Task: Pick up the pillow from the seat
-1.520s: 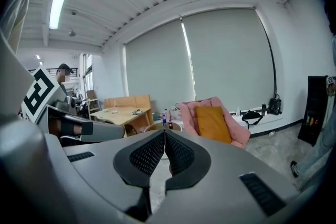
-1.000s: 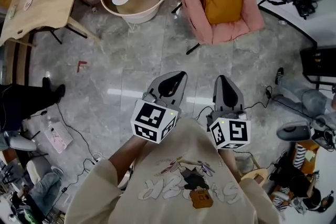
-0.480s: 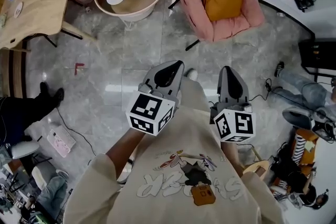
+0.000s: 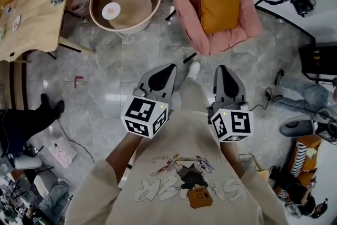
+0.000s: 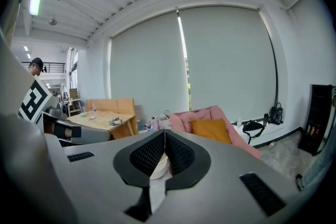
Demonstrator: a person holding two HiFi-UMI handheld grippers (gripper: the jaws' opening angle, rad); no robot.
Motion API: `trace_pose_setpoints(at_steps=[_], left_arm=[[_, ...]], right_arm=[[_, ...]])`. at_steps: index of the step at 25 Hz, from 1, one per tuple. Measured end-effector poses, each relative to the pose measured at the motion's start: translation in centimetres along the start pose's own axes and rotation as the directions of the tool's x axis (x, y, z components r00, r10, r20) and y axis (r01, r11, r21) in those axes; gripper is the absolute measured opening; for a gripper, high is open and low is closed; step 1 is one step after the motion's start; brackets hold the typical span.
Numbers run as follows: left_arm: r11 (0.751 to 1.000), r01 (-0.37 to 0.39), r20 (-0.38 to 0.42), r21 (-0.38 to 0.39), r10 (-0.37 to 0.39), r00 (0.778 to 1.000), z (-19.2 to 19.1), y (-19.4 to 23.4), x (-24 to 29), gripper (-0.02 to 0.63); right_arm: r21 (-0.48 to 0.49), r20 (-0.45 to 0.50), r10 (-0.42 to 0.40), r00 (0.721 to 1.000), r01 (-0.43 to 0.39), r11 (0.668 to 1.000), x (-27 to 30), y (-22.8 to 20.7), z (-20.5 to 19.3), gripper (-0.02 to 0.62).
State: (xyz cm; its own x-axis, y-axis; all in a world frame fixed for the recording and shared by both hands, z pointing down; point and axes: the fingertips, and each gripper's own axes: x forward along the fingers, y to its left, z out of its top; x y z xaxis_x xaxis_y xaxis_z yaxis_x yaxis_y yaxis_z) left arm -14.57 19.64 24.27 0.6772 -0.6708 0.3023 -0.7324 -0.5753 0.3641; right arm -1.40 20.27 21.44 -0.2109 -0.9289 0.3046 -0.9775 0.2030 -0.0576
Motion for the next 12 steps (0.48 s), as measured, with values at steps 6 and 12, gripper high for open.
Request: trace_pose_setpoints(at_steps=[6, 12], left_arm=[[1.0, -0.025, -0.021, 0.008, 0.025, 0.999, 3.2, 0.8, 8.5, 0.004], [0.999, -0.053, -0.076, -0.007, 0.052, 0.996, 5.0, -0.1, 18.6, 0.005]], right_arm=[[-0.001, -0.018, 0.046, 0.999, -0.046, 0.999, 6.4, -5.5, 1.3, 0.021], [0.013, -0.058, 0.094, 0.994, -0.093, 0.996, 12.6, -13.4, 2.2, 0.021]])
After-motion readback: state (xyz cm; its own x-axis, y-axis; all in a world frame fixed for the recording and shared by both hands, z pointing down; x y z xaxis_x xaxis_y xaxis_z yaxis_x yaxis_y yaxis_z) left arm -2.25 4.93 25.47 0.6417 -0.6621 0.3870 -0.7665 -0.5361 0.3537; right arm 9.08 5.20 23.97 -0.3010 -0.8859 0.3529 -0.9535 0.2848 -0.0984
